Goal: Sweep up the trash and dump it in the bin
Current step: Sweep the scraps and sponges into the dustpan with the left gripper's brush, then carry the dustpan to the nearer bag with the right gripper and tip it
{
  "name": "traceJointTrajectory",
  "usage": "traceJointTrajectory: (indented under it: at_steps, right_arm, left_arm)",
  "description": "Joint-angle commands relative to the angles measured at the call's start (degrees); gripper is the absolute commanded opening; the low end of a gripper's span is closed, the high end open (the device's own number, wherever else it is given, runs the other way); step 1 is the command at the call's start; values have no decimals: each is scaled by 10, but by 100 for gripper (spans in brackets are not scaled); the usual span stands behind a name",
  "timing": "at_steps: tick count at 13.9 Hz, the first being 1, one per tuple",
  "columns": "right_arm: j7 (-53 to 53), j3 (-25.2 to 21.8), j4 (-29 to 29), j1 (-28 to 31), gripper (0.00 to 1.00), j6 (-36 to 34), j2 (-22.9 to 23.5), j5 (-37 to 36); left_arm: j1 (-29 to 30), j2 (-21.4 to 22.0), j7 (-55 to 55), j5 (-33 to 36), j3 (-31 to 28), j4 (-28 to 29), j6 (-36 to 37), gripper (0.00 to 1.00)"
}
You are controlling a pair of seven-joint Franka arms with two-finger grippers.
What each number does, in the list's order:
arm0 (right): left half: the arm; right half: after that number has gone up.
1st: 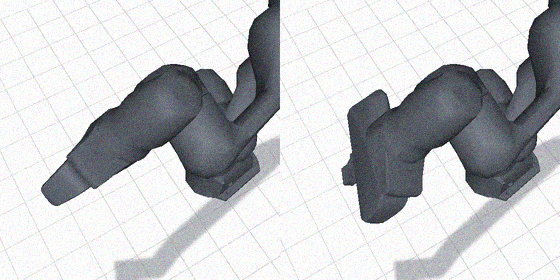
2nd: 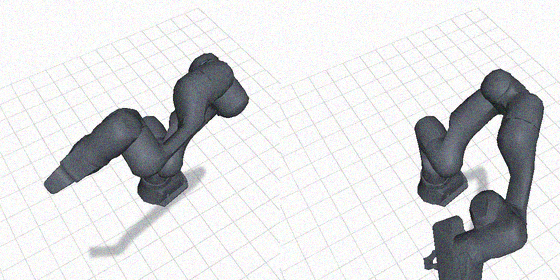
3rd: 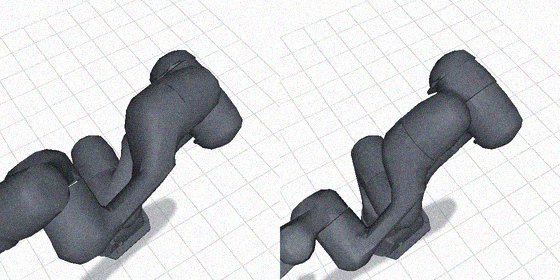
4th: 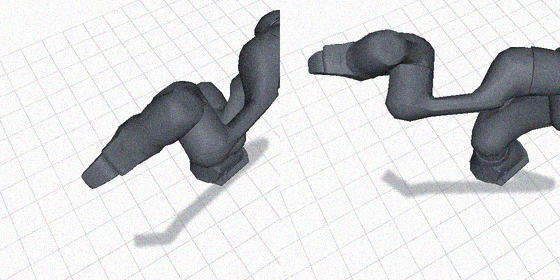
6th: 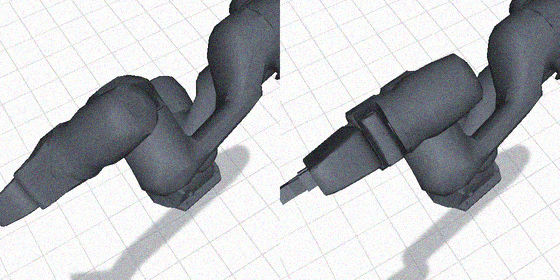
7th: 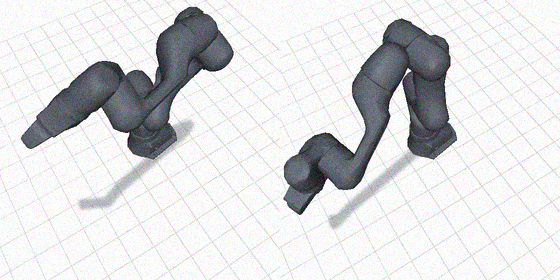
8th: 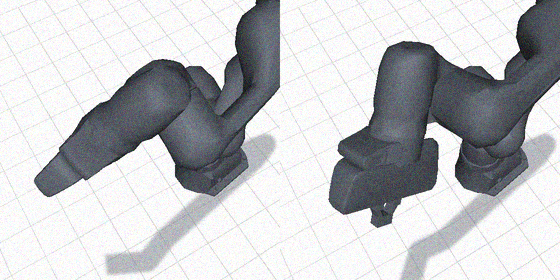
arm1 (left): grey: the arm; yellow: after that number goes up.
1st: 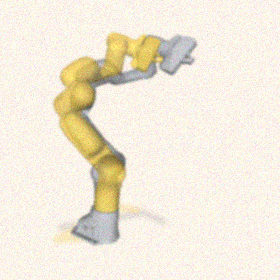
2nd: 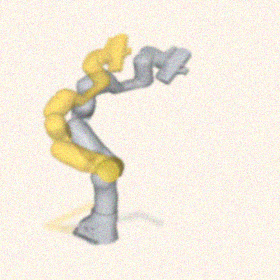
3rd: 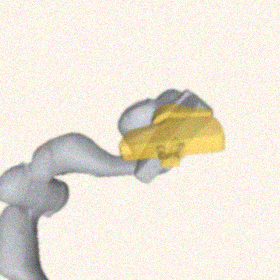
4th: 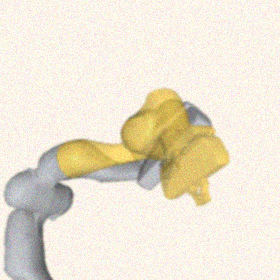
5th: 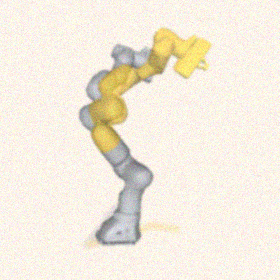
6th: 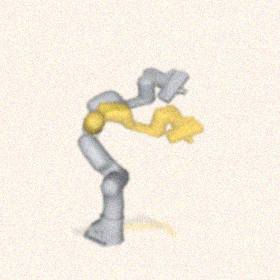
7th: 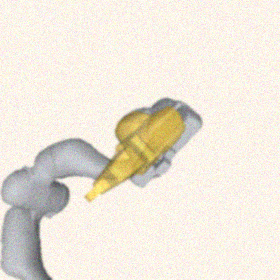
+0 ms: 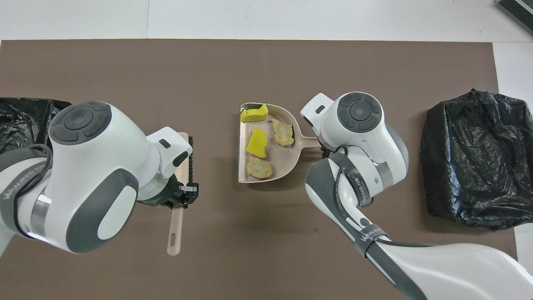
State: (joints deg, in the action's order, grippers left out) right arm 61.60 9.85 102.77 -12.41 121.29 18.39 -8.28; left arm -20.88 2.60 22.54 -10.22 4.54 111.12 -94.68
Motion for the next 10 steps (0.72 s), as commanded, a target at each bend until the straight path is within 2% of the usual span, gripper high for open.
traceJointTrajectory:
  at_steps: [1,3,6,8,10]
  right_arm:
    - [42,8,-17,29,0,-59,-34,21]
    - [55,7,-27,43,0,-98,-57,31]
    - [80,6,-60,71,0,-169,-72,32]
    - [101,4,-69,96,0,-194,-92,32]
    - [99,3,-69,127,0,-205,-123,31]
  left_arm:
    - [-29,64,28,-7,-1,106,-91,0]
    - [-61,80,69,-7,-1,145,-124,0]
    - [-110,45,83,-7,-1,162,-197,0]
    - [-135,37,92,-7,-1,193,-252,0]
    - [-144,31,105,-8,-1,207,-262,0]
